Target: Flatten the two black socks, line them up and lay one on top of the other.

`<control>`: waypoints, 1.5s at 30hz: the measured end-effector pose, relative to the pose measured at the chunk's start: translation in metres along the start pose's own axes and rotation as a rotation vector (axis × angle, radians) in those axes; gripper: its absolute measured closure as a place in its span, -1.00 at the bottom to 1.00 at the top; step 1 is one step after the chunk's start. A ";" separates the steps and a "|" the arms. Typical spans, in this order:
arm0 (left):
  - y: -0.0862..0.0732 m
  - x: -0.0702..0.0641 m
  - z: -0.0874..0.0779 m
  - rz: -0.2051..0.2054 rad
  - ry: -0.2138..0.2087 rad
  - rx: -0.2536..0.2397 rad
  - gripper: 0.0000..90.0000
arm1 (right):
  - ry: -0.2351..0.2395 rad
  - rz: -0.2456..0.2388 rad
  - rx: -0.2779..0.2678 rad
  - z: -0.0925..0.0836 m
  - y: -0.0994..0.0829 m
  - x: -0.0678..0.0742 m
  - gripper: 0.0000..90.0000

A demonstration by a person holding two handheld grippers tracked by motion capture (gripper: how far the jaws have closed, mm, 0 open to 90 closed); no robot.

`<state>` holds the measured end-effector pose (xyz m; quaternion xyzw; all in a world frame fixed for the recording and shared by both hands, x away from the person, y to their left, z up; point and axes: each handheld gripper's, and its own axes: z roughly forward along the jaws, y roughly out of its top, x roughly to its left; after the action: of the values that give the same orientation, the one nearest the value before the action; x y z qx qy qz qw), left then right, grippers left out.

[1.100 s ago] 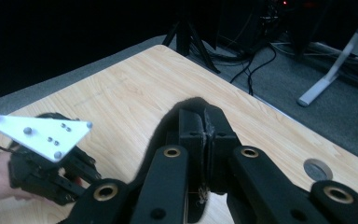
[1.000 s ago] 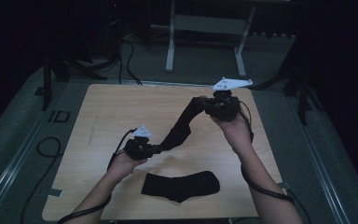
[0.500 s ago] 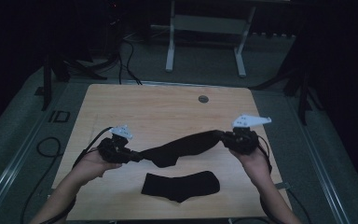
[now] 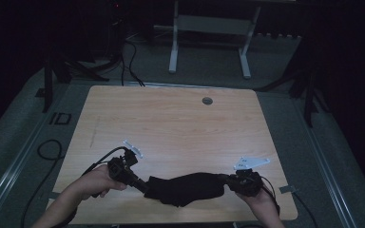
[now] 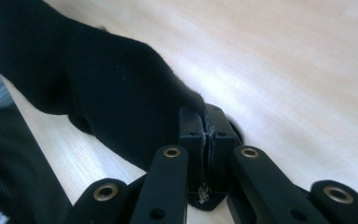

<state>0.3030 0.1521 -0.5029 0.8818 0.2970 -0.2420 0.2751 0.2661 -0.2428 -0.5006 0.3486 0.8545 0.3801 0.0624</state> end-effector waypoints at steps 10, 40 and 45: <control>0.014 0.026 0.014 -0.040 0.054 0.004 0.83 | -0.009 0.092 0.100 0.037 -0.026 -0.022 0.94; 0.012 -0.025 0.055 0.157 0.322 -0.106 0.26 | -0.068 -0.058 0.094 0.057 -0.016 0.000 0.96; 0.020 -0.012 0.059 0.111 0.346 -0.125 0.46 | -0.075 -0.063 0.098 0.059 -0.013 -0.002 0.96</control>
<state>0.2922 0.0971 -0.5321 0.9065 0.3051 -0.0521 0.2870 0.2822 -0.2145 -0.5515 0.3381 0.8796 0.3225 0.0890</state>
